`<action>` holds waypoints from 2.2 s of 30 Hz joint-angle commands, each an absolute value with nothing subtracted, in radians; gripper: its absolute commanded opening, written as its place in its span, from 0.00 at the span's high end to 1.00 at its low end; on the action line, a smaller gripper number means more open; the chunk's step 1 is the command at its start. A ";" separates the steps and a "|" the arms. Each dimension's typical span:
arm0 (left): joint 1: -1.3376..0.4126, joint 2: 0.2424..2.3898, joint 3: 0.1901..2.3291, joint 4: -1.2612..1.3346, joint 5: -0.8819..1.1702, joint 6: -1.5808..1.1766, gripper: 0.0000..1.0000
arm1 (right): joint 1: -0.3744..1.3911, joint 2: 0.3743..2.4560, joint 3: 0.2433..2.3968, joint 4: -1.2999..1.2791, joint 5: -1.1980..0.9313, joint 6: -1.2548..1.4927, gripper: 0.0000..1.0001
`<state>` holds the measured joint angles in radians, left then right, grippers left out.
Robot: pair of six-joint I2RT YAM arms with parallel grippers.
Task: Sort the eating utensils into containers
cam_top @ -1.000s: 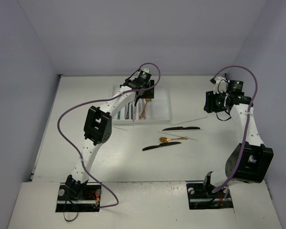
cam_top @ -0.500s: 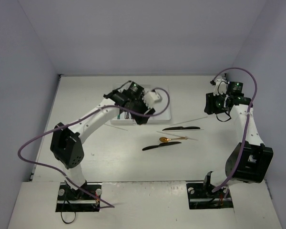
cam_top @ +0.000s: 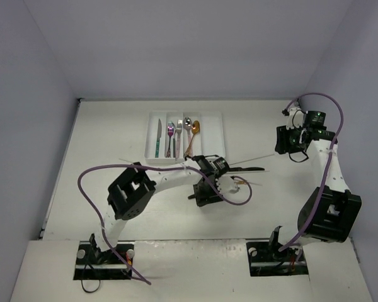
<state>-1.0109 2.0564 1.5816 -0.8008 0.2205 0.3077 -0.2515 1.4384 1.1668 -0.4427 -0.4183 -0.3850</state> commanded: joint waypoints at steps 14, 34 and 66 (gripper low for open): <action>-1.015 2.244 1.880 -0.894 0.170 0.311 0.54 | -0.307 1.373 1.145 -0.465 -0.446 -0.449 0.58; -1.052 2.097 1.797 -0.992 0.170 0.332 1.00 | -0.324 1.384 1.137 -0.471 -0.476 -0.466 0.59; -0.243 1.963 2.062 -0.792 0.264 -0.108 1.00 | -0.296 1.560 1.331 -0.468 -0.509 -0.360 0.54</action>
<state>-0.2635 1.9210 1.9842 -0.8642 0.2345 -0.0402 -0.3137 1.5634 1.2733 -0.4803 -0.5059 -0.3725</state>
